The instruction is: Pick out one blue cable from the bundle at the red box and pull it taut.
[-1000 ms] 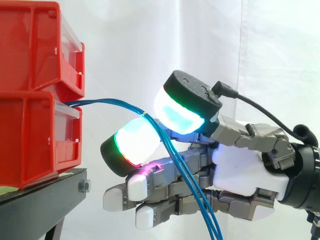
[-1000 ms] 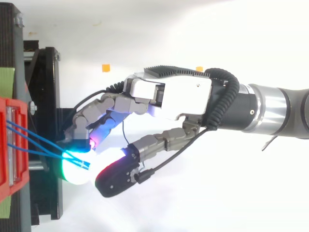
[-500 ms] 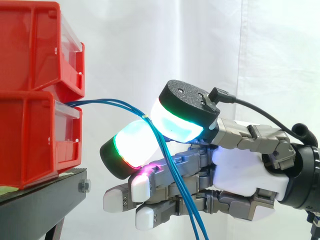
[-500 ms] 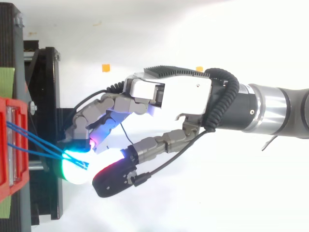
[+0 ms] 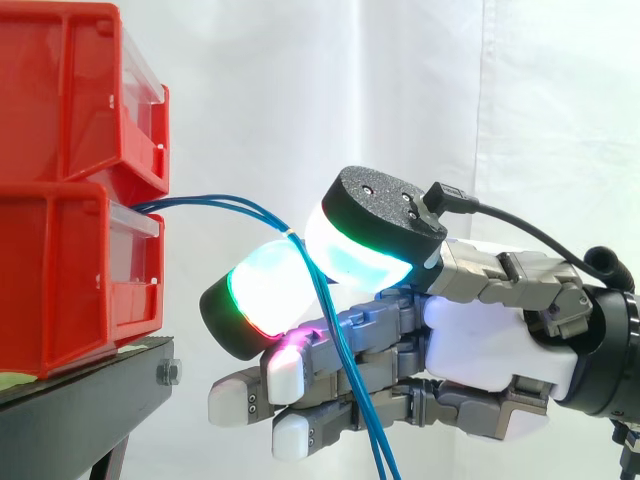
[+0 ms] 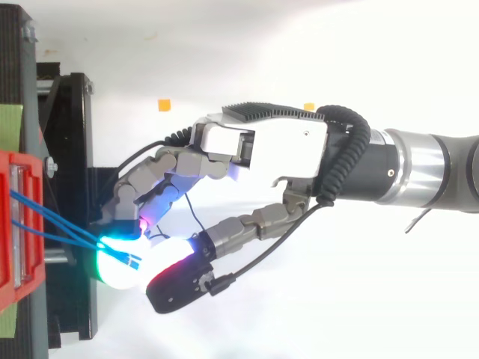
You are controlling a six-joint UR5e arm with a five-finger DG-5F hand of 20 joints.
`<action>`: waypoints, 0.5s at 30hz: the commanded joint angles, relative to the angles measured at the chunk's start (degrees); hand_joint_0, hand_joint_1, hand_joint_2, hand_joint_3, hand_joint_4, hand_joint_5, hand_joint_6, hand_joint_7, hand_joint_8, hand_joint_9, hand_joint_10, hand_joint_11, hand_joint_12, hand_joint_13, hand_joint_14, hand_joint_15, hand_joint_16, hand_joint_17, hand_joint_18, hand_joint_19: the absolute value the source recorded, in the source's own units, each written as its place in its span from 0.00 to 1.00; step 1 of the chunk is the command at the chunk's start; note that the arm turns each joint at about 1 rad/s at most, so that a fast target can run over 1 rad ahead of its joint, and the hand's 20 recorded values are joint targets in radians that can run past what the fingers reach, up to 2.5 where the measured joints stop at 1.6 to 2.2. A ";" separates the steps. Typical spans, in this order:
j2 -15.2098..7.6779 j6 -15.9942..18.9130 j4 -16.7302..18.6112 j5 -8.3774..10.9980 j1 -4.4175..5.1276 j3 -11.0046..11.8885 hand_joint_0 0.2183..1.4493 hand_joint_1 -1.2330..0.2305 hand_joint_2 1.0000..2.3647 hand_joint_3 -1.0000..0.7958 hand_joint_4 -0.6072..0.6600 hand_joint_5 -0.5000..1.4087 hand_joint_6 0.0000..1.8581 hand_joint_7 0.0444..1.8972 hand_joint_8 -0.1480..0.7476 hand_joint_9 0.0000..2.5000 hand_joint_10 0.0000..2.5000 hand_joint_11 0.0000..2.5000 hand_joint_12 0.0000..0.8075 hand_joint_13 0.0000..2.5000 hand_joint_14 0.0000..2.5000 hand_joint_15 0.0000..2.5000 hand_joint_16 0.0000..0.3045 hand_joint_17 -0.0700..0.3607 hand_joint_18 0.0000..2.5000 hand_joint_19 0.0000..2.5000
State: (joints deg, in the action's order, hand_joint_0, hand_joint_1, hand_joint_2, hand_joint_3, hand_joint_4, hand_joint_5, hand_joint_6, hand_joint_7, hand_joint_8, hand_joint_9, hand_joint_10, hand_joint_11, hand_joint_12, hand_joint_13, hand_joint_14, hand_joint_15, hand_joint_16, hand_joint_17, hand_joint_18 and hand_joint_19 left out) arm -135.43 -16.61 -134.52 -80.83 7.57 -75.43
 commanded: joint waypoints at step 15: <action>-0.01 0.00 -0.13 -0.20 -0.28 0.28 0.44 0.27 0.01 0.34 0.34 0.17 0.52 0.44 0.48 0.36 0.01 0.22 0.34 0.29 0.00 0.10 0.12 0.36 0.27 0.21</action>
State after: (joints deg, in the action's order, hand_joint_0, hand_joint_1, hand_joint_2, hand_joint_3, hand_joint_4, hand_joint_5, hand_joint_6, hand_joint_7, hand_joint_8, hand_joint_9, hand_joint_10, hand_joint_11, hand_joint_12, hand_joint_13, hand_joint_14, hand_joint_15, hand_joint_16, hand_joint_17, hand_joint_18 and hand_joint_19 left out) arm -135.43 -16.61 -134.70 -81.01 7.25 -75.17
